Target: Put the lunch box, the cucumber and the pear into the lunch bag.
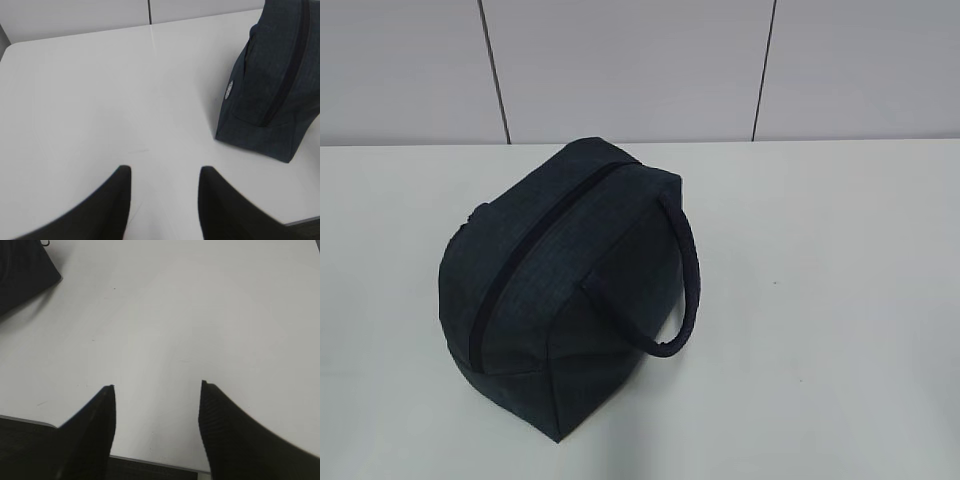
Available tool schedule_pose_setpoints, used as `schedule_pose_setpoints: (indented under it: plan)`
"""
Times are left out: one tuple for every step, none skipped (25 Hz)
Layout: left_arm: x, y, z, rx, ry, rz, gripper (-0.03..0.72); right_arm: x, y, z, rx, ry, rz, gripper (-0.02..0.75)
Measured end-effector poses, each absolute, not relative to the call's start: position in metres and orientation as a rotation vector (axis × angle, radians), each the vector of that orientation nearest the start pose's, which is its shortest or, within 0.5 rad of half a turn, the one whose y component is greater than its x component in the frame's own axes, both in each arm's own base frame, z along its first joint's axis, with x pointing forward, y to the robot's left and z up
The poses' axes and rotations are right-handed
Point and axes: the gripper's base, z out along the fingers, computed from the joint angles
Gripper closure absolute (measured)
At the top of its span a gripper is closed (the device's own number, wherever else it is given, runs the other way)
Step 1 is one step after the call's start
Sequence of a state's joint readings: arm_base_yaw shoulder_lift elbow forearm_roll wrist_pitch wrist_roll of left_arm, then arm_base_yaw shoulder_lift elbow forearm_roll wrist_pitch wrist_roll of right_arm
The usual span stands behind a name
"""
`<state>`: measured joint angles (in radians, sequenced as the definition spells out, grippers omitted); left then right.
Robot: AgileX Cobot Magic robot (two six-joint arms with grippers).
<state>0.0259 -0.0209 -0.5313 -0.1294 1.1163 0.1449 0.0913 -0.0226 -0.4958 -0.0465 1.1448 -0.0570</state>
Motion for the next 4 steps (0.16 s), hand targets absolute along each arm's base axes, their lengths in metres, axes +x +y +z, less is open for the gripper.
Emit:
schedule_pose_setpoints:
  plan:
    - [-0.0144,-0.0109,0.2817,0.136,2.037,-0.048,0.419,-0.0112,-0.0049,0.2693,-0.151,2.104,-0.036,0.314]
    - [-0.0144,-0.0109,0.2817,0.136,2.037,-0.048,0.419,-0.0112,-0.0049,0.2693,-0.151,2.104,-0.036,0.314]
    - [-0.0144,-0.0109,0.2817,0.136,2.037,-0.048,0.419,-0.0112,-0.0049,0.2693,-0.151,2.104,-0.036,0.314]
    - [-0.0144,-0.0109,0.2817,0.136,2.037,-0.048,0.419,-0.0112,-0.0049,0.2693,-0.151,2.104,-0.036,0.314]
